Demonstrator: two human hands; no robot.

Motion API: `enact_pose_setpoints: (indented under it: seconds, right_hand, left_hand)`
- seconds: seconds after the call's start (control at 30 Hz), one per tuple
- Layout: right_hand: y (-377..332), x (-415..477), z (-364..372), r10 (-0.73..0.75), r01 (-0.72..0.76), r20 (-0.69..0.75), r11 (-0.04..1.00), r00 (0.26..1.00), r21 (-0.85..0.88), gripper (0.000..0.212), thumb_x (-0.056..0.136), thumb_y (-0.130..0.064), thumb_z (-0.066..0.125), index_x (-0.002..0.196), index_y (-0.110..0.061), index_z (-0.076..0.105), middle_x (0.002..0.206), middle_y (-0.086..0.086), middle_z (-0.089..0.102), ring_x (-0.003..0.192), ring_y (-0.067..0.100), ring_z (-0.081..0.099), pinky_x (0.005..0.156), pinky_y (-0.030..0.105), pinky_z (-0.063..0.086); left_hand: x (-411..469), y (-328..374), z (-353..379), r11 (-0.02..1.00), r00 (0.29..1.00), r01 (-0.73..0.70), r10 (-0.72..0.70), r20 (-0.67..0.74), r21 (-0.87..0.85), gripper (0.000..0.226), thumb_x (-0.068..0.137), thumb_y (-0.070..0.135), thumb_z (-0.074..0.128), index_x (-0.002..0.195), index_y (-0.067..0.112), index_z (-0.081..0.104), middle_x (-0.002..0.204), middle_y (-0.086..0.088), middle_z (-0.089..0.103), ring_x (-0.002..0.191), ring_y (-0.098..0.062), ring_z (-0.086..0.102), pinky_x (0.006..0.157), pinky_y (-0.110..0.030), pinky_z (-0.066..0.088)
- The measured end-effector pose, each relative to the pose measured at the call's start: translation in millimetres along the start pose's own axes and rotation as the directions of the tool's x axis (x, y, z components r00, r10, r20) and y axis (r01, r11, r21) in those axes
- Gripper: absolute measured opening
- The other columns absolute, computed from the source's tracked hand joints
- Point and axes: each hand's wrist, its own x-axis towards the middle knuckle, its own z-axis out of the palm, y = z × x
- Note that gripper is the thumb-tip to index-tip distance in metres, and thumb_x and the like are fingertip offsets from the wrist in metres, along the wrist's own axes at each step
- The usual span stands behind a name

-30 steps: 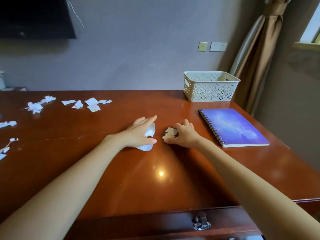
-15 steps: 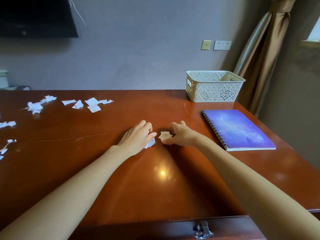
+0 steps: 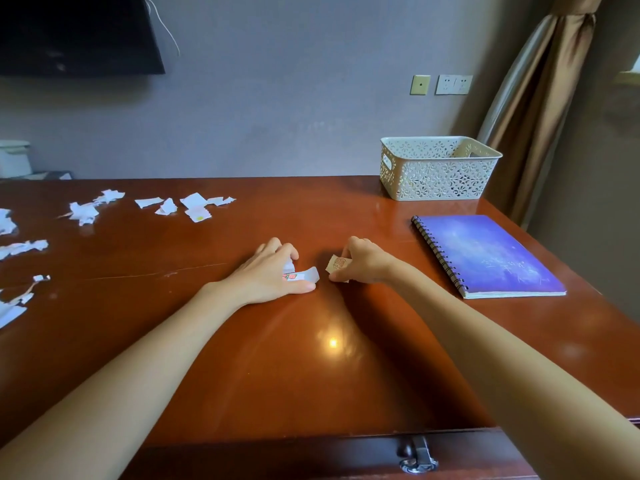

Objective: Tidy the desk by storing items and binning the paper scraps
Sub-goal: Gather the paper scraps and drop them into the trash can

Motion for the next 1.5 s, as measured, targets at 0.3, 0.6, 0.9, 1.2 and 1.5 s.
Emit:
enact_pose_setpoints:
  seconds: [0.3,0.6,0.9,1.2,1.5]
  right_hand:
    - [-1.4,-1.0,2.1,-0.043,0.042,0.007,0.99,0.999,0.134,0.049,0.079,-0.016,0.071,0.123,-0.005,0.051,0.106,0.01,0.055,0.066,0.015,0.05,0.053,0.019,0.039]
    - [5.5,-11.7,0.4,-0.034,0.038,-0.024,0.972,0.999,0.234,0.004,0.087,-0.009,0.053,0.091,-0.007,0.053,0.055,0.003,0.055,0.021,0.001,0.04,0.029,0.01,0.029]
    - [56.6,-62.4,-20.5,0.15,0.19,-0.514,0.814,0.845,0.548,0.042,0.093,-0.023,0.05,0.052,-0.011,0.048,0.039,0.001,0.049,0.023,0.004,0.035,0.033,0.016,0.029]
    - [186.7,-183.8,-64.5,0.453,0.216,-0.763,0.777,0.46,0.591,0.043,0.091,-0.018,0.051,0.049,-0.013,0.041,0.036,-0.008,0.042,0.03,0.002,0.039,0.041,0.017,0.028]
    - [342.6,-308.9,-35.9,0.763,0.062,-0.627,0.626,0.158,0.777,0.044,0.091,-0.015,0.049,0.05,-0.007,0.035,0.047,0.0,0.033,0.042,0.004,0.03,0.039,0.014,0.03]
  left_hand:
    - [2.7,5.3,2.0,0.992,0.998,0.02,-0.014,0.053,-0.123,0.032,0.08,0.047,0.065,0.095,0.023,0.05,0.1,0.006,0.052,0.093,-0.014,0.053,0.08,-0.031,0.051]
    - [2.5,14.8,-3.7,0.971,0.999,0.041,-0.039,0.012,-0.237,0.019,0.087,0.033,0.061,0.078,0.02,0.051,0.122,-0.006,0.056,0.116,-0.02,0.05,0.087,-0.03,0.044]
    - [-15.6,108.9,-21.2,0.75,0.963,-0.017,-0.166,-0.213,-0.661,0.013,0.091,0.023,0.058,0.088,0.011,0.054,0.077,0.004,0.052,0.053,-0.01,0.047,0.04,-0.009,0.033]
    - [-43.9,310.2,36.7,0.497,0.957,-0.287,0.102,-0.273,-0.819,0.035,0.082,0.015,0.064,0.055,0.022,0.043,0.035,0.008,0.05,0.036,-0.001,0.045,0.045,-0.022,0.032]
    - [-116.1,468.4,180.3,0.48,0.912,-0.227,0.409,-0.013,-0.848,0.034,0.083,0.015,0.06,0.055,0.021,0.042,0.049,0.007,0.048,0.049,-0.006,0.048,0.047,-0.013,0.034]
